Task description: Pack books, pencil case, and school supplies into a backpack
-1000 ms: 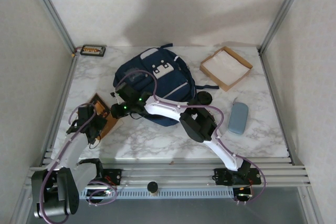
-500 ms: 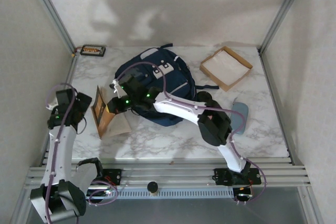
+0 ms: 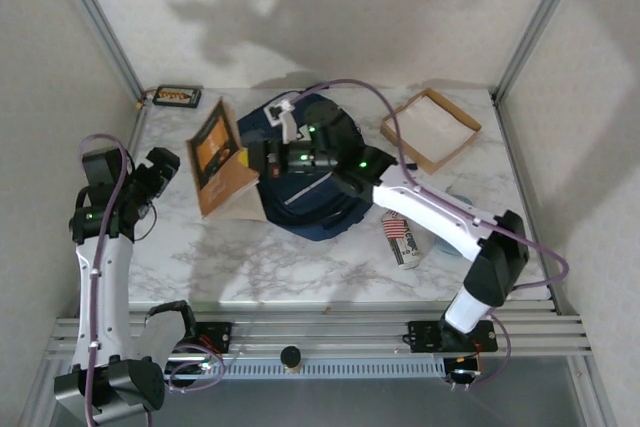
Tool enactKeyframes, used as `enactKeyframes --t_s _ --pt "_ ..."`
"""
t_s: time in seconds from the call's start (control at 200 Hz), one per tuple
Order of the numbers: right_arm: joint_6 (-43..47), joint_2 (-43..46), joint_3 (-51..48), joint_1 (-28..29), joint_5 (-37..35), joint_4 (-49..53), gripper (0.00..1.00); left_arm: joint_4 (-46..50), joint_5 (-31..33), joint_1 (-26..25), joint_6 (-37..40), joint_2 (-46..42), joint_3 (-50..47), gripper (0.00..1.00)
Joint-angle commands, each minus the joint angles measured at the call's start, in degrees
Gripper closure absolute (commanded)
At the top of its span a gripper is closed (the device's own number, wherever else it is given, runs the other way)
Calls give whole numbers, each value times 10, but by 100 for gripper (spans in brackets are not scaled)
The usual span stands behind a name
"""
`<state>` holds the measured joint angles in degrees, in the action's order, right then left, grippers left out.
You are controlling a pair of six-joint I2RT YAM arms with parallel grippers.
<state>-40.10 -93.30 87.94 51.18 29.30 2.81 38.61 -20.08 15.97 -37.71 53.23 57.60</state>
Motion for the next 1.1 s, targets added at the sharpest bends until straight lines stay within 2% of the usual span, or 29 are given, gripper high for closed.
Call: enactKeyframes --t_s 0.0,0.065,0.18,0.325,0.406,0.511,0.526,0.611,0.791,0.861,0.926,1.097 --pt "12 45 -28 -35 53 -41 100 -100 -131 -36 -27 -6 -24 1" --pt "7 65 -52 -58 74 -52 100 -160 -150 -78 -58 -3 -42 1" --pt "-23 96 -92 -97 107 -99 100 -206 -149 -125 -89 18 -59 1" --pt "-21 107 -88 -108 139 -115 100 -307 -164 -183 -164 25 -95 1" --pt "-44 111 -107 -111 162 -165 100 -340 -159 -216 -191 32 -104 1" --pt "-98 92 -127 -111 205 -241 100 -420 -161 -246 -237 35 -124 1" --pt "-103 90 -129 -125 209 -248 100 -430 -162 -249 -242 35 -127 1" --pt "-134 91 -160 -135 216 -306 100 -477 -162 -267 -267 33 -135 1" --pt "-184 77 -201 -152 253 -376 100 -527 -162 -291 -300 20 -142 1" --pt "-193 74 -215 -162 267 -388 100 -530 -162 -292 -304 14 -139 4" --pt "-170 77 -217 -170 269 -352 100 -528 -162 -293 -303 9 -136 9" --pt "-73 79 -211 -185 250 -210 100 -520 -152 -298 -299 -6 -137 33"
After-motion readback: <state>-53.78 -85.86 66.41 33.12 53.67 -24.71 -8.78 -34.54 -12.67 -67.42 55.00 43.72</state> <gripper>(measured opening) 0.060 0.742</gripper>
